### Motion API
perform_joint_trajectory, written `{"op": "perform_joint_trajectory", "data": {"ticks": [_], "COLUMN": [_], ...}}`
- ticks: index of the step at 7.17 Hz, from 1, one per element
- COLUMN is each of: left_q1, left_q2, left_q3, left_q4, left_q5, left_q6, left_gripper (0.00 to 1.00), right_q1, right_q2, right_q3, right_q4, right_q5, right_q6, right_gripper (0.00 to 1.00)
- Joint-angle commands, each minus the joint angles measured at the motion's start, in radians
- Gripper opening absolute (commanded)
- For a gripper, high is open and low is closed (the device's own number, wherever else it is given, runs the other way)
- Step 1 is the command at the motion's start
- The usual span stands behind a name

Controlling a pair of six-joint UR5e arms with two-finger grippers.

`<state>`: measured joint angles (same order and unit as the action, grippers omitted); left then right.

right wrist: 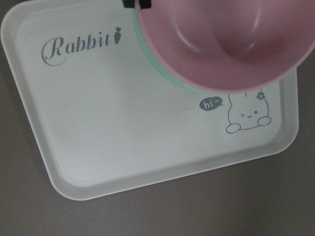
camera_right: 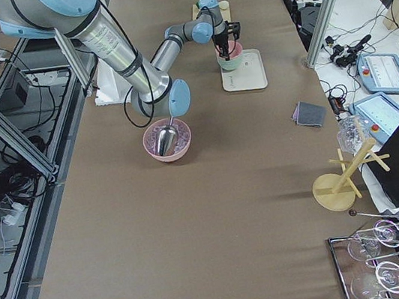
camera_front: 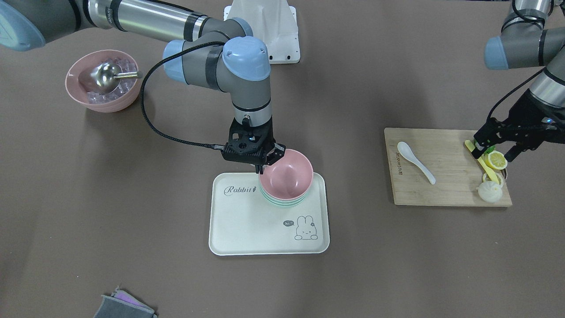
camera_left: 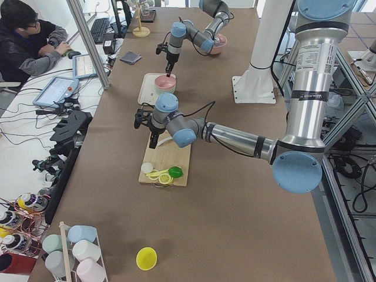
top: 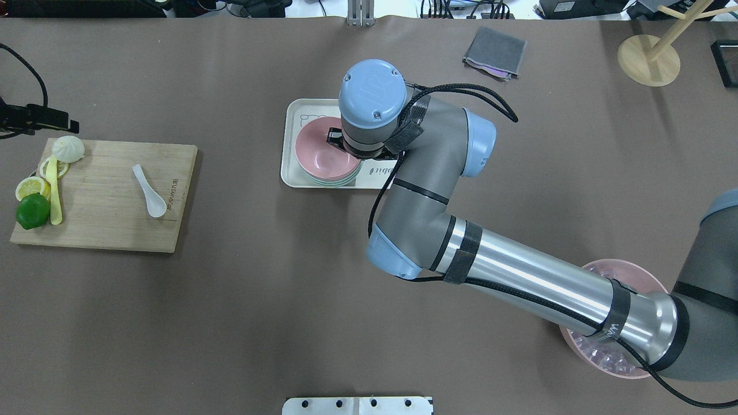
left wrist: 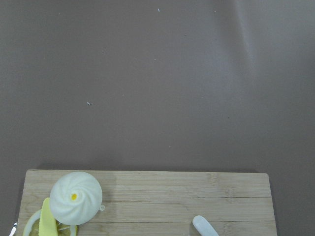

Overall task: Stack pink bowl on green and place spoon
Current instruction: 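Lower the pink bowl into the green bowl and open the right gripper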

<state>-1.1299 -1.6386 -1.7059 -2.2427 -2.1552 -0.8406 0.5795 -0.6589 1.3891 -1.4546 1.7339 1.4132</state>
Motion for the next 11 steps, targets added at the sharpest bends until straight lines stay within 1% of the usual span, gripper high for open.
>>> {"op": "perform_joint_trajectory", "data": {"ticks": [1,8,9,10,11], "left_q1": [0.002,0.005,0.005,0.005,0.005], "left_q2": [0.0,-0.001,-0.001,-0.001,-0.001], "left_q3": [0.0,0.002,0.002,0.002,0.0], "left_q4": [-0.001,-0.001,-0.001,-0.001,-0.001], "left_q5": [0.0,0.0,0.0,0.0,0.0], "left_q6": [0.0,0.0,0.0,0.0,0.0], "left_gripper": [1.0,1.0,1.0,1.0,1.0], "right_q1": [0.005,0.017,0.017,0.017,0.016], "right_q2": [-0.001,-0.004,-0.004,-0.002,-0.002], "right_q3": [-0.001,-0.002,-0.002,-0.001,-0.001], "right_q4": [0.002,0.002,0.003,0.002,0.002], "right_q5": [-0.003,-0.004,-0.004,-0.004,-0.007], "right_q6": [-0.028,-0.048,-0.046,-0.04,-0.037], "right_gripper": [0.0,0.0,0.07,0.6,0.99]}}
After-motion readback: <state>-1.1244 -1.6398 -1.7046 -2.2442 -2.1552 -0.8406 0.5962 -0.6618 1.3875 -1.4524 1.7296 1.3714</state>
